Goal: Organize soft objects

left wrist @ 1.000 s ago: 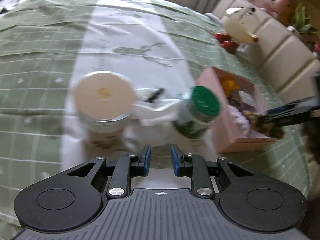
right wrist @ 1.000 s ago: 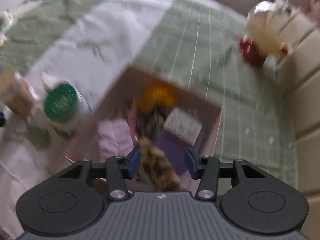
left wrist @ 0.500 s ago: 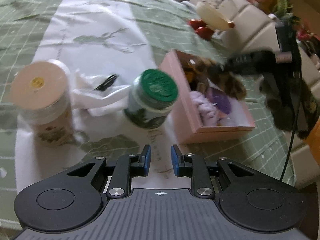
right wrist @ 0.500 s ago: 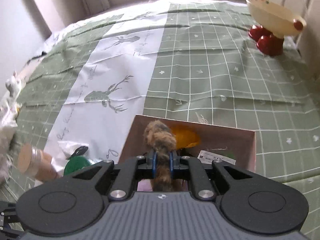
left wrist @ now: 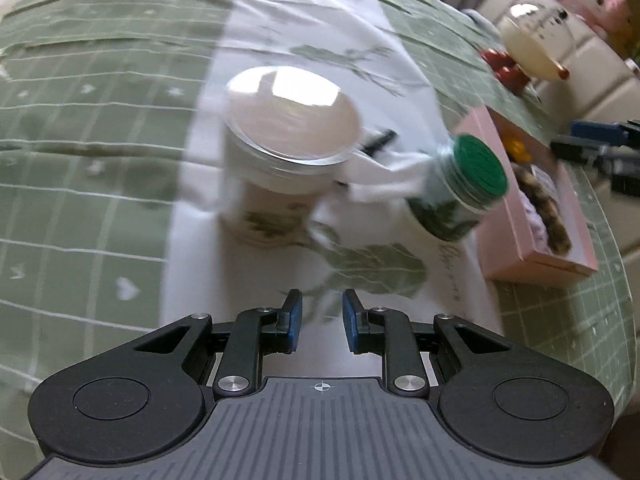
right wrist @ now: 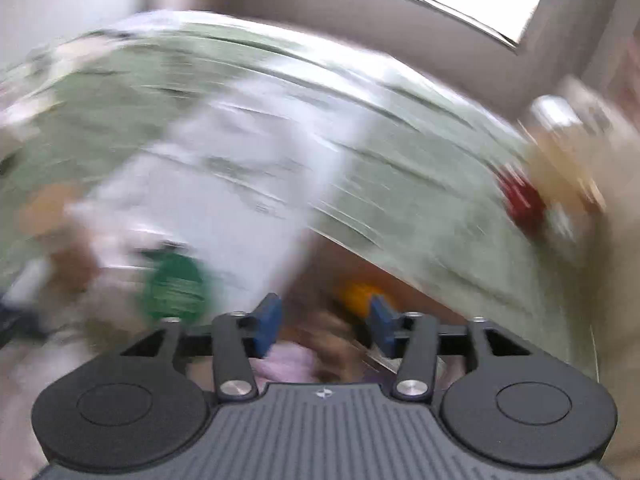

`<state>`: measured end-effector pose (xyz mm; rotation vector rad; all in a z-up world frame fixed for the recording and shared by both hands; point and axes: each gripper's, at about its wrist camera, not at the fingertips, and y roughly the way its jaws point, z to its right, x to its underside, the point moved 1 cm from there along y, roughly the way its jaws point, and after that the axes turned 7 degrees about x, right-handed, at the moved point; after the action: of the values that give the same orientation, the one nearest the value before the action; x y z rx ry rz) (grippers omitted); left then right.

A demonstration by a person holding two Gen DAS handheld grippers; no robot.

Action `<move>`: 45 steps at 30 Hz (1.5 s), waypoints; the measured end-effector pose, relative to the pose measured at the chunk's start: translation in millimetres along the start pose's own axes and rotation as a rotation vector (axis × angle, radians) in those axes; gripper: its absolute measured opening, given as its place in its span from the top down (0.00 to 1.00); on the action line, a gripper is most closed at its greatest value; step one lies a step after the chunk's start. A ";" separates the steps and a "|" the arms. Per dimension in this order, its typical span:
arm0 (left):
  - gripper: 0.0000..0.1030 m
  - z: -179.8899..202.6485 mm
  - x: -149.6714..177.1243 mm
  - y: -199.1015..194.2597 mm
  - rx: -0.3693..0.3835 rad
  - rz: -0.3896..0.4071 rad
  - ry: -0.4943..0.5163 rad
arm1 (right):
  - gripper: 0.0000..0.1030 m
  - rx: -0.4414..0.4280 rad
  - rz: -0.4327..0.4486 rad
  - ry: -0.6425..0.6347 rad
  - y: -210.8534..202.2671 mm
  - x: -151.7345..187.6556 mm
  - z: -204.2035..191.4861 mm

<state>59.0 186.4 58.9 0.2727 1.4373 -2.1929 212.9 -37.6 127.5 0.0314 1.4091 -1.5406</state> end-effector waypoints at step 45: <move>0.76 -39.8 11.7 -24.7 0.061 0.017 -0.029 | 0.76 -0.318 -0.183 -0.260 47.5 17.3 -182.1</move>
<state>32.4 226.6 56.9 0.2719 1.3498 -2.2207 131.7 98.3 24.3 -0.4864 1.4585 -1.3897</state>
